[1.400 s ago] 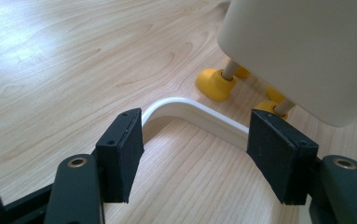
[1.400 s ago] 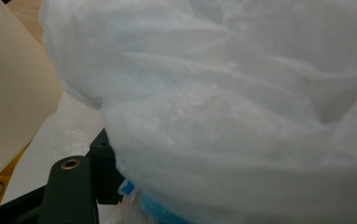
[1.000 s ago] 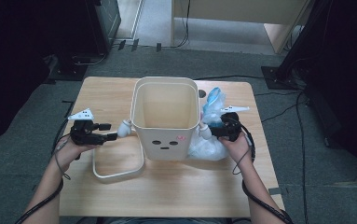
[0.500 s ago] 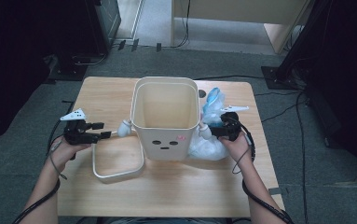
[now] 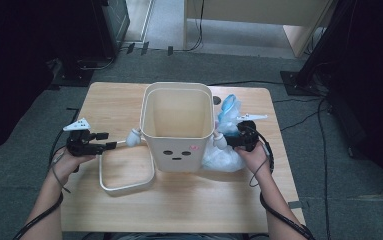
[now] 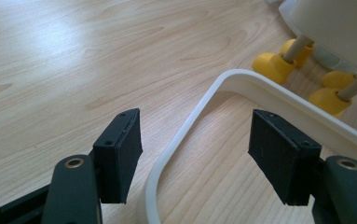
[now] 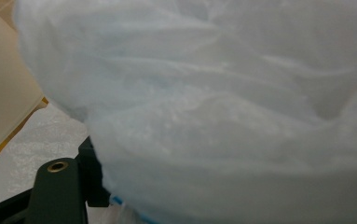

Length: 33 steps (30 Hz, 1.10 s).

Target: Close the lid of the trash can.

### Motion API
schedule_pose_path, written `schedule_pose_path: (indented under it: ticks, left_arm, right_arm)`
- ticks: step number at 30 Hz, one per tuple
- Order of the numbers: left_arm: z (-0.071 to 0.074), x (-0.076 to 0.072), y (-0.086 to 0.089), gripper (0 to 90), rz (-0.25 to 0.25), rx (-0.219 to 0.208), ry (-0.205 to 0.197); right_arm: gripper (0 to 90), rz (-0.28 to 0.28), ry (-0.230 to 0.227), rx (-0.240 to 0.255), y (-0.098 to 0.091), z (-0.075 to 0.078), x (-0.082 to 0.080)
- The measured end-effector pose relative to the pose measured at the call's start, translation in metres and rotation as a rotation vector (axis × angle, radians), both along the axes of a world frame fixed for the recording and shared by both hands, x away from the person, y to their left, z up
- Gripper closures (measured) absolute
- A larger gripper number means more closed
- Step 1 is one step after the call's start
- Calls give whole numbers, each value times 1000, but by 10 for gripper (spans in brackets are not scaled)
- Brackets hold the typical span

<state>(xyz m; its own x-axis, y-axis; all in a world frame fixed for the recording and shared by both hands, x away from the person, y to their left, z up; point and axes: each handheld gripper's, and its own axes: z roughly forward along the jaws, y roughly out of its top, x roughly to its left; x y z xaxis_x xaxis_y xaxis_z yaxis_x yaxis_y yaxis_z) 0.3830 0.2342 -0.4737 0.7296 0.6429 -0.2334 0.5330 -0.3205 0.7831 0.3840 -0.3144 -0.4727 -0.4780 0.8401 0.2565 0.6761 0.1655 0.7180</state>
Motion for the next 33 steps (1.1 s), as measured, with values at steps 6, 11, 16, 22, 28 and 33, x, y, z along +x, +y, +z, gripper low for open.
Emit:
schedule_pose_path:
  ticks: [6, 11, 16, 22, 28, 33]
  left_arm:
    - [-5, 0, 1, 342, -12, 22, 0]
    - [-11, 0, 2, 348, -16, 25, 11]
    - [-18, 1, 3, 350, -28, 37, -3]
    - [-24, 2, 0, 353, -36, 46, -5]
    - [-28, 3, 0, 366, -35, 41, 15]
    - [-31, 3, -1, 356, -43, 45, 27]
  right_arm:
    - [286, -3, 8, 2, 0, -1, 0]
    - [286, -1, 4, -3, 1, 0, 0]
    - [286, 2, -3, -11, 2, 0, 0]
    - [286, 4, -5, -13, 3, 0, 0]
    - [286, 9, -5, -14, 4, 0, -1]
    - [286, 13, -5, -15, 4, -1, -1]
